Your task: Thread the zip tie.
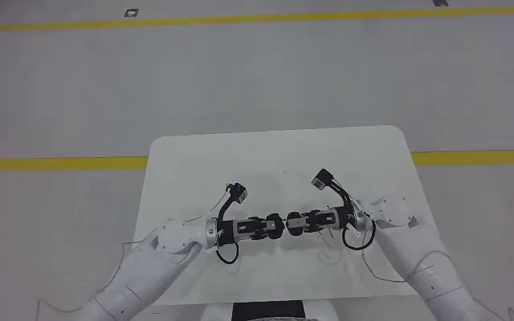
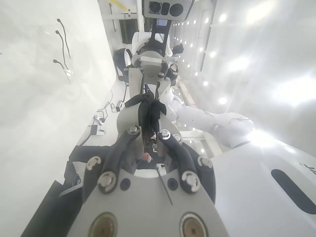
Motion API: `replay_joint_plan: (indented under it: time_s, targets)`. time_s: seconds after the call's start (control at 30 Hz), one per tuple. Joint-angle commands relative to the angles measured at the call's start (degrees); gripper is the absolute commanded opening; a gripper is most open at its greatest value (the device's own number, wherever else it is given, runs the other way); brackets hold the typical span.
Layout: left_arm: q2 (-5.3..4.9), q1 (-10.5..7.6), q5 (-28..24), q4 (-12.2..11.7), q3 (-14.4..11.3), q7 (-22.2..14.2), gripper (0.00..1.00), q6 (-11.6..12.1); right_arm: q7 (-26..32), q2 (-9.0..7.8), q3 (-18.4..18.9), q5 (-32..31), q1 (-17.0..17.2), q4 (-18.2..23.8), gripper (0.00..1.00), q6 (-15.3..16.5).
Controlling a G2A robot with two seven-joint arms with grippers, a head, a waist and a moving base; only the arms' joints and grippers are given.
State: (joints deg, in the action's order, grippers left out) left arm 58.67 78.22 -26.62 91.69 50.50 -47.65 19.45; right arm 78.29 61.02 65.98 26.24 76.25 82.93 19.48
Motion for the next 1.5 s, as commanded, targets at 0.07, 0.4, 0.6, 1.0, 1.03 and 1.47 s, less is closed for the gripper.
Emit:
replay_joint_plan:
  time_s: [0.07, 0.4, 0.6, 1.0, 1.03, 1.47]
  targets:
    - [0.05, -0.2, -0.1, -0.1, -0.35, -0.17, 0.0, -0.04, 0.22, 0.3, 0.1, -0.07, -0.21, -0.41, 0.15, 0.0]
    - [0.04, -0.54, -0.06, -0.19, -0.86, -0.68, 0.0, -0.25, 0.47, 0.99, 0.4, -0.67, -0.54, -0.99, 0.12, 0.0]
    - [0.04, -0.76, -0.15, -0.26, -1.23, -1.09, 0.0, -0.34, 0.73, 1.35, 0.59, -0.94, -0.68, -1.27, 0.09, 0.0]
    - [0.14, -1.35, -0.61, -0.69, -2.04, -1.65, 0.0, -0.37, 1.15, 1.91, 0.97, -1.51, -0.8, -1.64, 0.07, 0.0]
    - [0.15, -1.4, -0.65, -0.73, -2.09, -1.67, 0.0, -0.38, 1.18, 1.94, 1.0, -1.56, -0.8, -1.66, 0.07, 0.0]
    - [0.2, -1.89, -0.89, -1.41, -2.52, -1.39, 0.0, -0.27, 1.35, 2.32, 1.22, -2.3, -0.89, -1.98, 0.0, 0.0]
